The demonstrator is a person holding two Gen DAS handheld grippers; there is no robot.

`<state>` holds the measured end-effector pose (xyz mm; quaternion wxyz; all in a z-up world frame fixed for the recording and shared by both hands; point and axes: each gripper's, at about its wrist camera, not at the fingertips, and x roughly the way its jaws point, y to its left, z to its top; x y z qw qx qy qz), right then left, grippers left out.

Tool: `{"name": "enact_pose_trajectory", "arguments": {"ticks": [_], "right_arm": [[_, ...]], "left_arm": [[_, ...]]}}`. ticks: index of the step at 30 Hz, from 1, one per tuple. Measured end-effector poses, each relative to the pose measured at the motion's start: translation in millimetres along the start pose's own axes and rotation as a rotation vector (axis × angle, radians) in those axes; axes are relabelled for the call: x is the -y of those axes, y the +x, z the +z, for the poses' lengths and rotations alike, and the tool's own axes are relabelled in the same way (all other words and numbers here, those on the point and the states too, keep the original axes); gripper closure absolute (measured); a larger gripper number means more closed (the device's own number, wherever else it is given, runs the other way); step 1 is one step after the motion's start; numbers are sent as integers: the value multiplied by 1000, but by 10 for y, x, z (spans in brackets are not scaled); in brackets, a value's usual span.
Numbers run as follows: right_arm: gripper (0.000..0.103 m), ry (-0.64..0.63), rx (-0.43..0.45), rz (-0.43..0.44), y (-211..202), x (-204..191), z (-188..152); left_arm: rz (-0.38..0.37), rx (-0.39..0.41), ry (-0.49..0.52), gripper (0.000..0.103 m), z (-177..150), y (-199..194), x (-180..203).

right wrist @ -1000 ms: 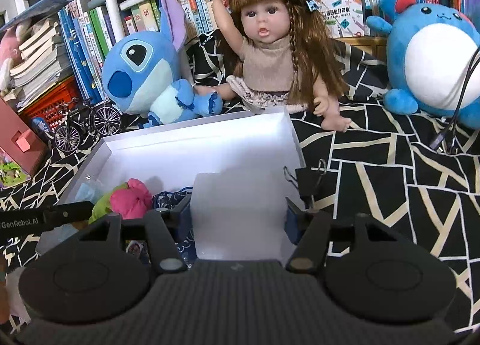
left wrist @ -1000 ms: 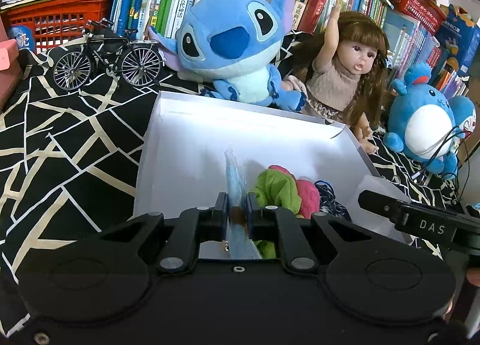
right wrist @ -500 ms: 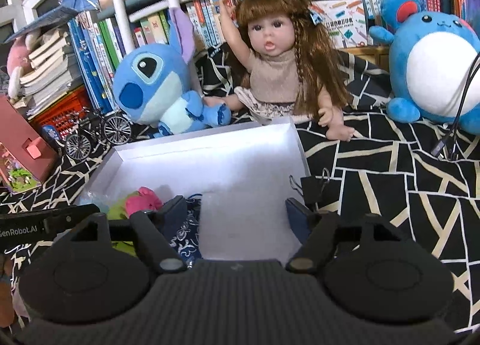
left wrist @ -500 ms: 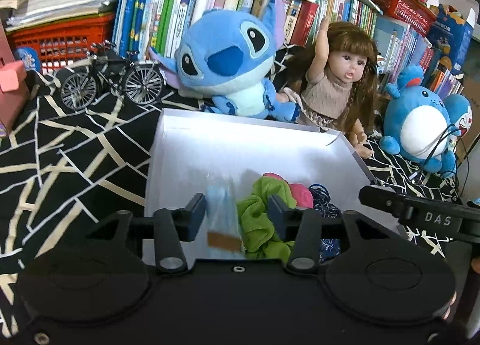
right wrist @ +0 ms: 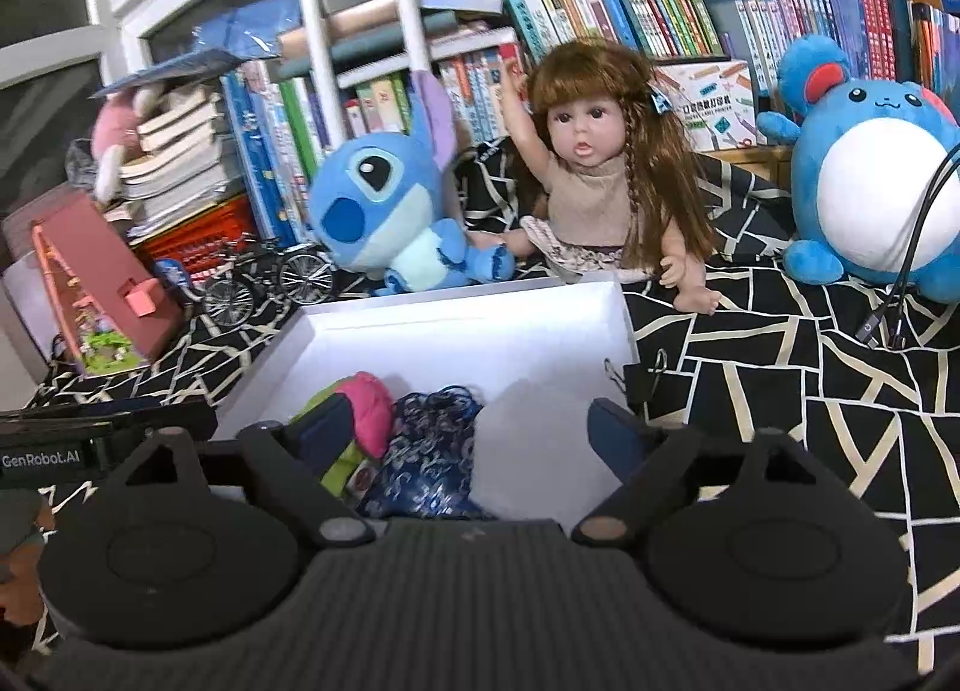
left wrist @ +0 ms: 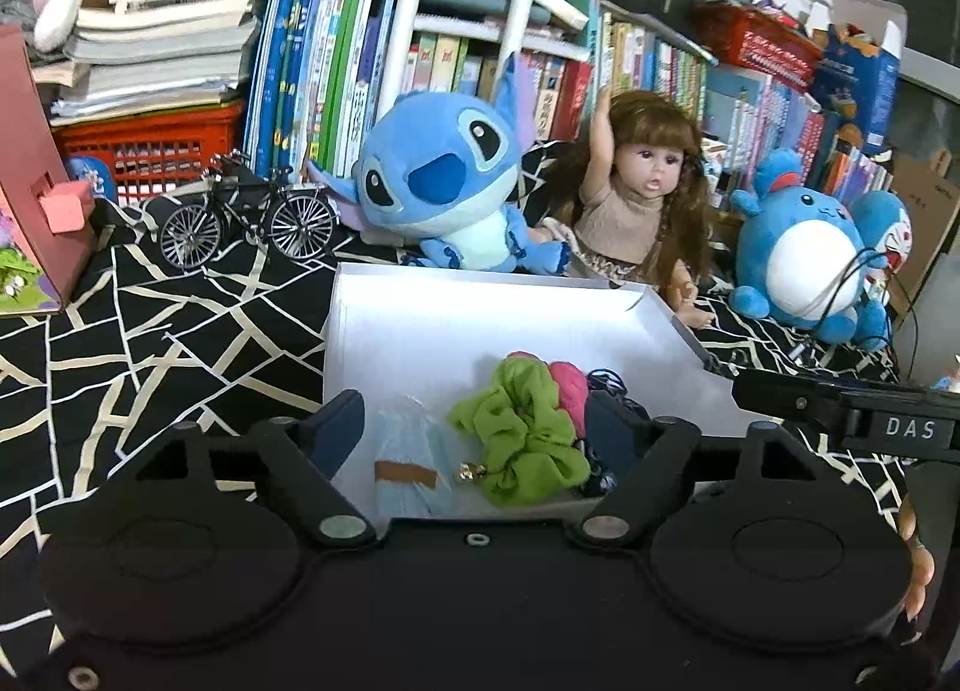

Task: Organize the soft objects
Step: 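Withdraw both tools from the box toward the remaining pile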

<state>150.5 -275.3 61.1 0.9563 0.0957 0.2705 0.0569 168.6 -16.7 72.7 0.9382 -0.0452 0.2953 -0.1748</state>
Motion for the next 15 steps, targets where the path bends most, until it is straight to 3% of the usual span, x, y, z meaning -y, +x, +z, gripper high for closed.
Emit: {"name": "enact_pose_trajectory", "arguments": {"ticks": [6, 15], "right_arm": [[3, -48, 40, 23, -247, -76, -170], [0, -97, 74, 40, -522, -150, -463]], "left_arm": [[-22, 20, 3, 19, -211, -272, 65], [-35, 66, 10, 15, -551, -622, 152]]}}
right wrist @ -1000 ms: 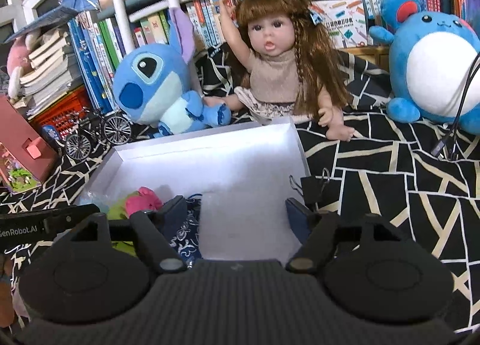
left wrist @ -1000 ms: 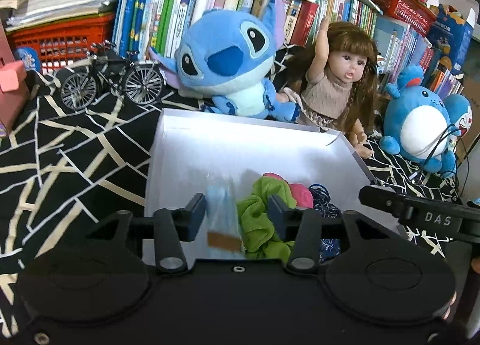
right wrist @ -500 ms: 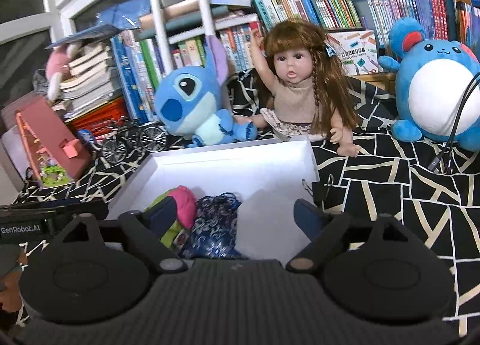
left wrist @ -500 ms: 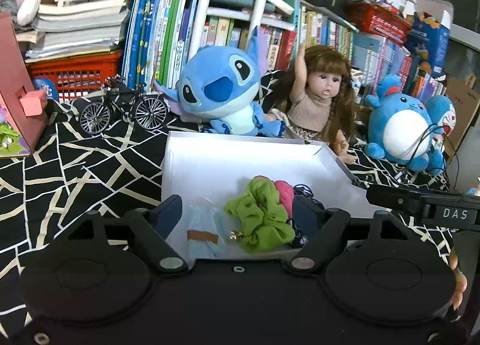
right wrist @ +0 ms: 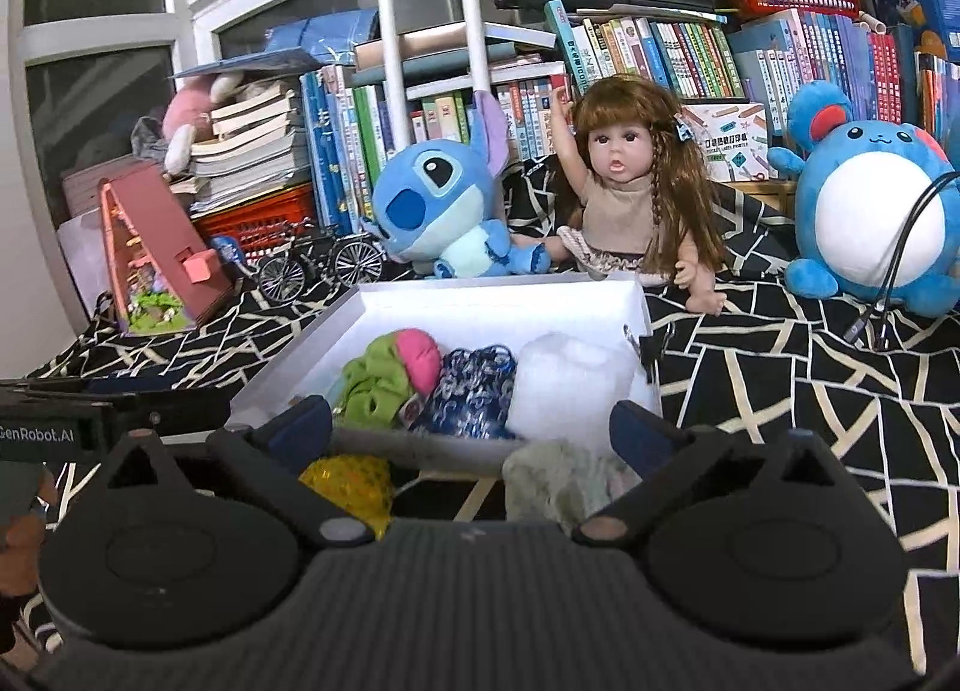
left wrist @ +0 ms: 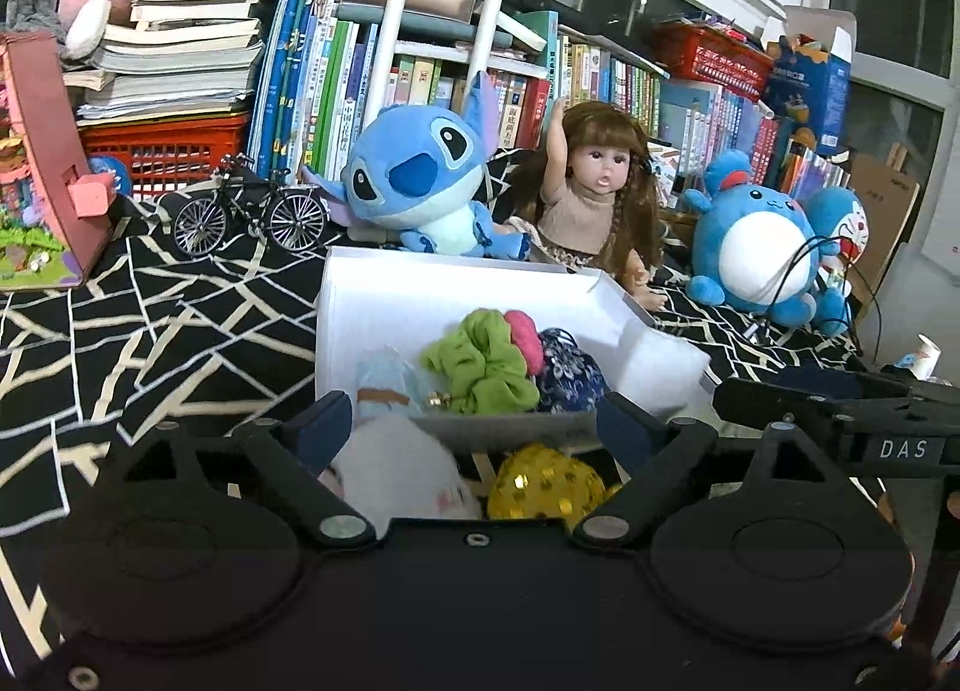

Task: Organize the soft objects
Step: 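Withdraw both tools from the box toward the remaining pile, then move the right tool to the white crumpled tissue while the left tool reaches the small pink box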

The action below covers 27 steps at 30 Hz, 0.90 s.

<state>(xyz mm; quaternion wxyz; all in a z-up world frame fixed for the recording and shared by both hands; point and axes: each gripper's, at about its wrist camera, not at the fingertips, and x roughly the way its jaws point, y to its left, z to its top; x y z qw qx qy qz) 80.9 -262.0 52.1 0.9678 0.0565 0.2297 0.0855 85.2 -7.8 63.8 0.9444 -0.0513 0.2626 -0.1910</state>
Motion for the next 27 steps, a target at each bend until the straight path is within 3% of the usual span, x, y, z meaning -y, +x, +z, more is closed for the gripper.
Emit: {"name": "enact_pose_trajectory", "arguments": {"ticks": [14, 27], "right_arm": [[0, -54, 7, -48, -234, 9, -373], [0, -53, -40, -82, -253, 59, -706]], "left_arm": [[-6, 8, 11, 14, -480, -321, 85], [-40, -37, 66, 14, -884, -458, 284]]}}
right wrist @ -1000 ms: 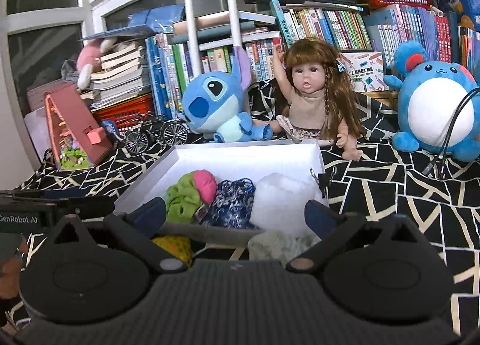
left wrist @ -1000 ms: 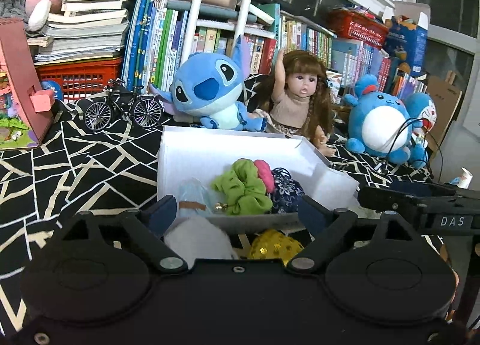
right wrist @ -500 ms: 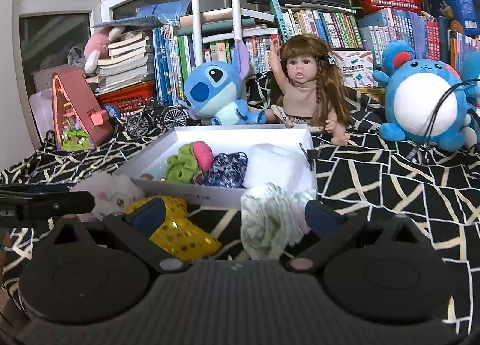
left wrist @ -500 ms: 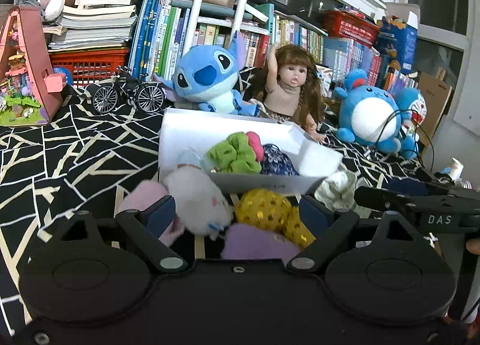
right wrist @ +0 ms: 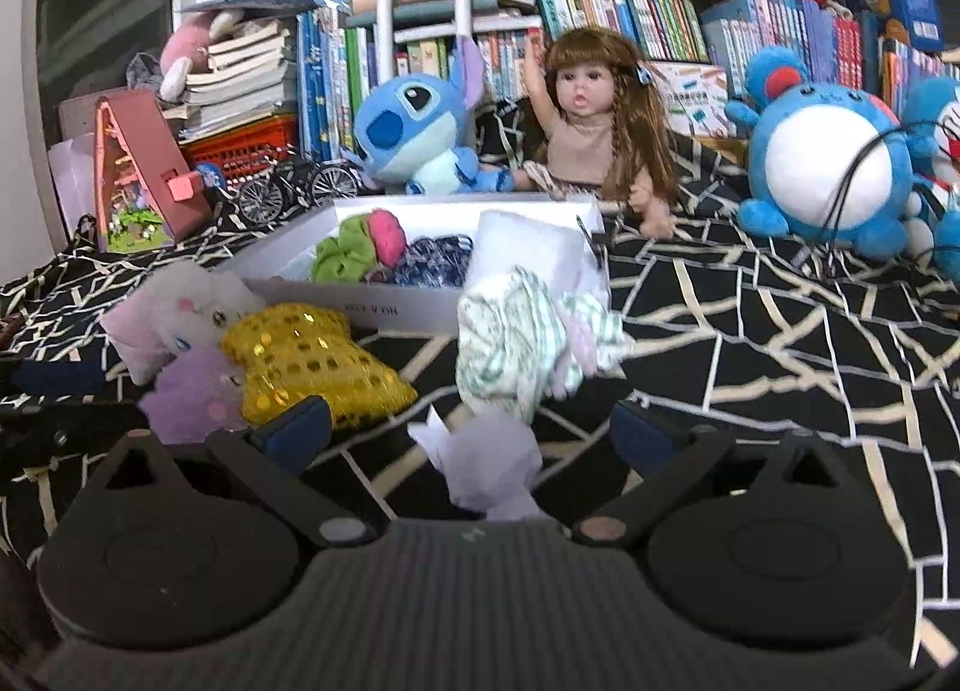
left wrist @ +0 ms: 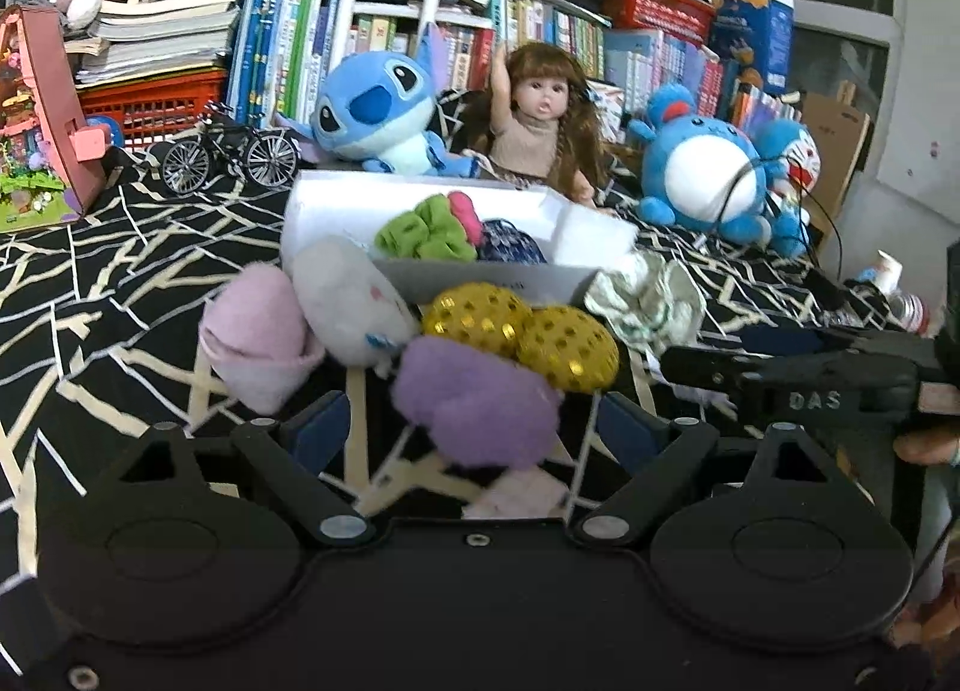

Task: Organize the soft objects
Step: 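Move the right tool to the white crumpled tissue while the left tool reaches the small pink box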

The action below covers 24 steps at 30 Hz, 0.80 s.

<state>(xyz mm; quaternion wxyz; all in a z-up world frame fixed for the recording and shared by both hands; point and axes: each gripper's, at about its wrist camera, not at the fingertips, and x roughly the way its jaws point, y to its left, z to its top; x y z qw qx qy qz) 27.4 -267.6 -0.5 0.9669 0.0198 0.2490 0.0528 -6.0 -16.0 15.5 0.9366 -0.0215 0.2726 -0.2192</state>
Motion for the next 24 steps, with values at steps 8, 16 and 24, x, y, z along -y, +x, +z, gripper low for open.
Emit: {"name": "enact_pose_trajectory", "arguments": {"ticks": [8, 16, 24], "right_arm": [[0, 3, -26, -42, 74, 47, -106], [0, 14, -49, -58, 146, 54, -194], [0, -7, -58, -69, 168, 21, -208]], "left_arm": [[-8, -24, -3, 14, -204, 0, 78], [-9, -23, 32, 17, -278, 31, 170], [-31, -41, 14, 35, -304, 76, 170]]}}
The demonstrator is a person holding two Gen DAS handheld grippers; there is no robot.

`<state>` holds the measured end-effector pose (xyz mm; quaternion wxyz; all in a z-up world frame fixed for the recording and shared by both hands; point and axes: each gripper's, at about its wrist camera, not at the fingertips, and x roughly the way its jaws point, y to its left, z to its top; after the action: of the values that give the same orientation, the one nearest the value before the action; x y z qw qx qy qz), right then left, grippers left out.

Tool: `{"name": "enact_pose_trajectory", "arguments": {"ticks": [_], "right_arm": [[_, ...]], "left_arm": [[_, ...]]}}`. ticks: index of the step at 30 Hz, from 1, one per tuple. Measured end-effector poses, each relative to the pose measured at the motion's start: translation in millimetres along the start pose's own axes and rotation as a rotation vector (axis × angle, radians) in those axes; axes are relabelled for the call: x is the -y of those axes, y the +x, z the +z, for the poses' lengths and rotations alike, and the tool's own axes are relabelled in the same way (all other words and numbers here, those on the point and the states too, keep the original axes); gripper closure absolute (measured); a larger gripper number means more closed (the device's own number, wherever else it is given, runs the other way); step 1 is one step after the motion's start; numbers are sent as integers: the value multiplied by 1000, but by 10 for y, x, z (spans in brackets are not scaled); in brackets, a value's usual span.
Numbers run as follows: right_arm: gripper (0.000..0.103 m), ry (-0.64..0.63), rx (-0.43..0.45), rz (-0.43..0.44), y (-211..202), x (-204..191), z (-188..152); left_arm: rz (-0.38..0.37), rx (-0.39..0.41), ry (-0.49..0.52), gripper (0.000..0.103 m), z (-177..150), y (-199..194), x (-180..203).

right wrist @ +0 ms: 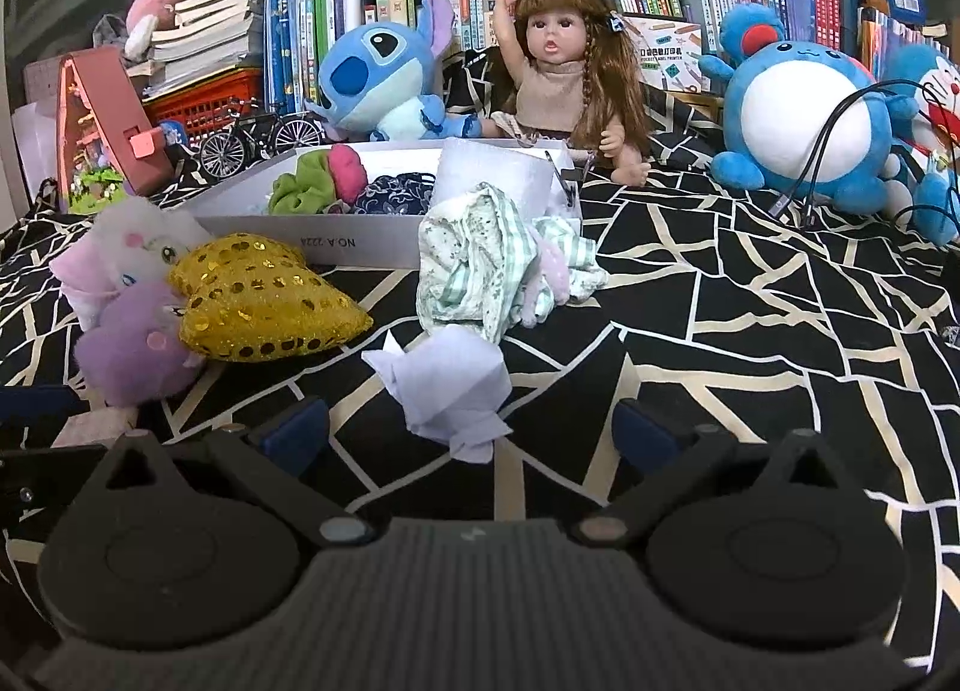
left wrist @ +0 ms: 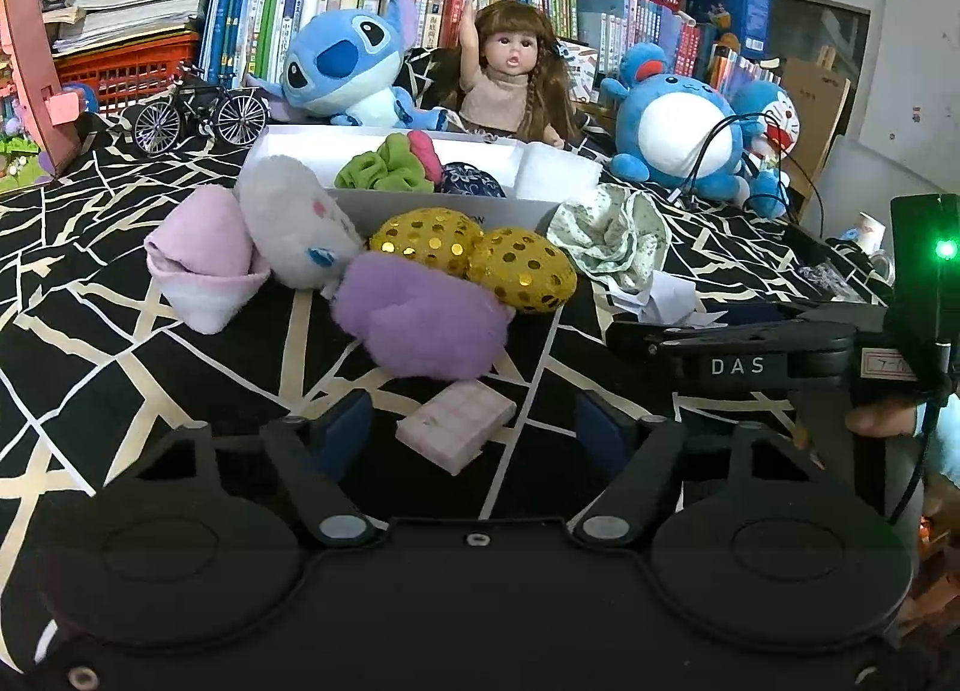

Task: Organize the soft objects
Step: 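Move the right tool to the white crumpled tissue while the left tool reaches the small pink box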

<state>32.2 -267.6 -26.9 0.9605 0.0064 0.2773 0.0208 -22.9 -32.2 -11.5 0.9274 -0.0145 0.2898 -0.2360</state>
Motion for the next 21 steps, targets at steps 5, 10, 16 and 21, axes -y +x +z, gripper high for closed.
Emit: {"name": "enact_pose_trajectory", "arguments": {"ticks": [5, 10, 16, 21], "right_arm": [[0, -16, -9, -7, 26, -20, 0], [0, -28, -15, -4, 37, -22, -1], [0, -30, -27, -6, 46, -29, 11], [0, -28, -64, -5, 72, -26, 68]], "left_arm": [[1, -1, 9, 52, -12, 0, 10], [3, 0, 8, 59, -15, -6, 1], [7, -2, 30, 60, -20, 3, 17], [12, -3, 34, 61, -16, 19, 17]]}}
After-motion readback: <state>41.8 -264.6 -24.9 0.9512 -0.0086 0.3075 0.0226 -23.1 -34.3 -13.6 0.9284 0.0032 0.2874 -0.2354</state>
